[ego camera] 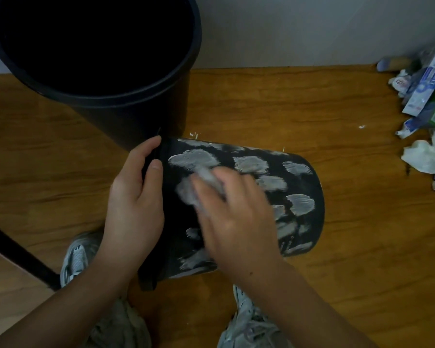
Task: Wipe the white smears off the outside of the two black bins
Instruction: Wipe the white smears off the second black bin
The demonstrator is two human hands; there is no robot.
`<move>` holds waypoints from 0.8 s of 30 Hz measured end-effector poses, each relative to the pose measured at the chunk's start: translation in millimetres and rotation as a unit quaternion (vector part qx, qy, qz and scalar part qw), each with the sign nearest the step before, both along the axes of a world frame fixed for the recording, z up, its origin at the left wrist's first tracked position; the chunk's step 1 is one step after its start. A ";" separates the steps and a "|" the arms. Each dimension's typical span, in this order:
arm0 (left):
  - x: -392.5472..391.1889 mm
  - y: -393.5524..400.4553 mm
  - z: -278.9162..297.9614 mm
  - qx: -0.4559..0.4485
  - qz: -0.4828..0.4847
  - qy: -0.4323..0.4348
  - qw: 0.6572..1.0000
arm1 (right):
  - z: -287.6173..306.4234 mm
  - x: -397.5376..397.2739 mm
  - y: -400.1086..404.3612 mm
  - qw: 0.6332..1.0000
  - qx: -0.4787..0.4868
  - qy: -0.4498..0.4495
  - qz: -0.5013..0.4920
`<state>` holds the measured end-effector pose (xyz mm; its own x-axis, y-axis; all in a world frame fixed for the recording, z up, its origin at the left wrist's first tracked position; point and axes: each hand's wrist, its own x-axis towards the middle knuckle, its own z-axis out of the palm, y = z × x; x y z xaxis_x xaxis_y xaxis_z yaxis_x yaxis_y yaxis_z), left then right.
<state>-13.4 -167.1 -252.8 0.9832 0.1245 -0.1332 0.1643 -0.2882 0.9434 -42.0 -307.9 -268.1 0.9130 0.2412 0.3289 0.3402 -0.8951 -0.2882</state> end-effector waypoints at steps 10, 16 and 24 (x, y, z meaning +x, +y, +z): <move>-2.6 0.0 1.1 -0.002 0.003 0.001 1.000 | -8.4 -7.7 -42.3 0.996 0.008 0.001 -0.084; -0.9 0.6 0.5 0.006 0.002 -0.005 1.000 | 1.4 -10.8 -6.4 0.998 0.040 0.045 0.020; -0.5 -0.1 -1.1 -0.001 0.004 -0.005 1.000 | 18.7 -7.9 -35.3 0.957 0.219 0.188 -0.017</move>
